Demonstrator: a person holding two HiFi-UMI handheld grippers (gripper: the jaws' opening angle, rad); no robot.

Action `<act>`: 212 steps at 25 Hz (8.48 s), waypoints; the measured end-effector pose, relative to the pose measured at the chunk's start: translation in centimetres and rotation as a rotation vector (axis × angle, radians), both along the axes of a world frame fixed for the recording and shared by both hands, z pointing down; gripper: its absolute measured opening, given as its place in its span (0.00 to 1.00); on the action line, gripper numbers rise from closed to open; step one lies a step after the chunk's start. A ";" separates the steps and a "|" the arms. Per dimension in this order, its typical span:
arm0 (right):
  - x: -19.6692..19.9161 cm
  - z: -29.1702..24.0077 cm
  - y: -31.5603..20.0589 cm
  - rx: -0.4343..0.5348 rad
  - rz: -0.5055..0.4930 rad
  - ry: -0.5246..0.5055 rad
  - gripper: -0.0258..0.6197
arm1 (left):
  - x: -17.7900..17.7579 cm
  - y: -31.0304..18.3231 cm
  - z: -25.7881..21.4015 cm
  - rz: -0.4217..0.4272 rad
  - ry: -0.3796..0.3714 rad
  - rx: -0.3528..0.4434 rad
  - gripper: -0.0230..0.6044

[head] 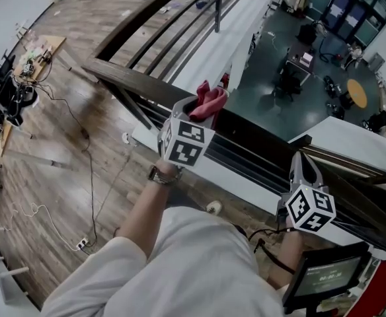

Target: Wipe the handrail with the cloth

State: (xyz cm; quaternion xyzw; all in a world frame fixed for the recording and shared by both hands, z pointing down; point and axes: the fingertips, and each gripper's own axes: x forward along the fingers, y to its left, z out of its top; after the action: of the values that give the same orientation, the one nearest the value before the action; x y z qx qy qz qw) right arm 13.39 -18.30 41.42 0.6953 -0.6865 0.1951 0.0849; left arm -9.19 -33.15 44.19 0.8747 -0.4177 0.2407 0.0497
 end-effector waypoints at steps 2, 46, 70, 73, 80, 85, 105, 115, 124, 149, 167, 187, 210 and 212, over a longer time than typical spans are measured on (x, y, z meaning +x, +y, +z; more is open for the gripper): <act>0.7 0.1 0.4 0.003 0.007 0.001 0.04 | 0.6 0.5 0.0 0.004 -0.002 -0.003 0.27; 4.2 2.2 3.7 -0.039 0.055 -0.047 0.04 | 19.6 12.7 1.2 0.332 -0.020 -0.027 0.27; -0.4 1.4 1.3 -0.044 0.067 0.013 0.04 | 16.8 10.4 1.1 0.427 -0.035 -0.094 0.27; -2.1 1.3 0.5 -0.042 0.057 0.014 0.04 | 15.3 9.6 1.2 0.421 -0.040 -0.084 0.27; -4.9 1.3 -1.5 -0.038 0.053 0.014 0.04 | 12.1 7.9 1.2 0.409 -0.038 -0.073 0.27; -6.5 1.4 -2.8 -0.045 0.051 0.021 0.04 | 9.9 6.6 1.1 0.397 -0.026 -0.076 0.27; -12.0 0.7 -6.9 -0.051 -0.014 0.023 0.04 | 1.7 0.8 0.4 0.271 0.017 -0.107 0.27; -14.9 0.6 -8.2 -0.063 -0.036 0.028 0.04 | -4.8 -3.2 0.2 0.170 0.027 -0.108 0.27; -17.0 0.0 -9.9 -0.060 -0.037 0.039 0.04 | -10.6 -7.0 0.1 0.095 0.051 -0.111 0.27; -22.5 1.0 -13.1 -0.085 0.004 0.053 0.04 | -21.6 -12.8 -0.5 0.034 0.078 -0.093 0.27; -23.5 1.6 -13.3 -0.110 0.080 0.080 0.04 | -30.6 -17.8 -0.7 -0.054 0.094 -0.075 0.27; -22.9 1.3 -13.3 -0.103 0.097 0.033 0.04 | -38.0 -21.8 -0.9 -0.230 0.161 -0.009 0.27; -20.3 0.8 -10.5 -0.090 0.121 0.059 0.04 | -47.5 -20.4 4.8 -0.605 0.469 0.221 0.27; -19.6 0.9 -10.1 -0.093 0.129 0.059 0.04 | -46.9 -20.8 4.9 -0.598 0.498 0.194 0.27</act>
State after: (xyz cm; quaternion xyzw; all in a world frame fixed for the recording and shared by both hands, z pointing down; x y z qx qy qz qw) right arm -6.23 -28.38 42.33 0.7388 -0.6276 0.2114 0.1245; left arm -56.04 -53.94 49.13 0.7467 -0.6499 -0.0442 0.1345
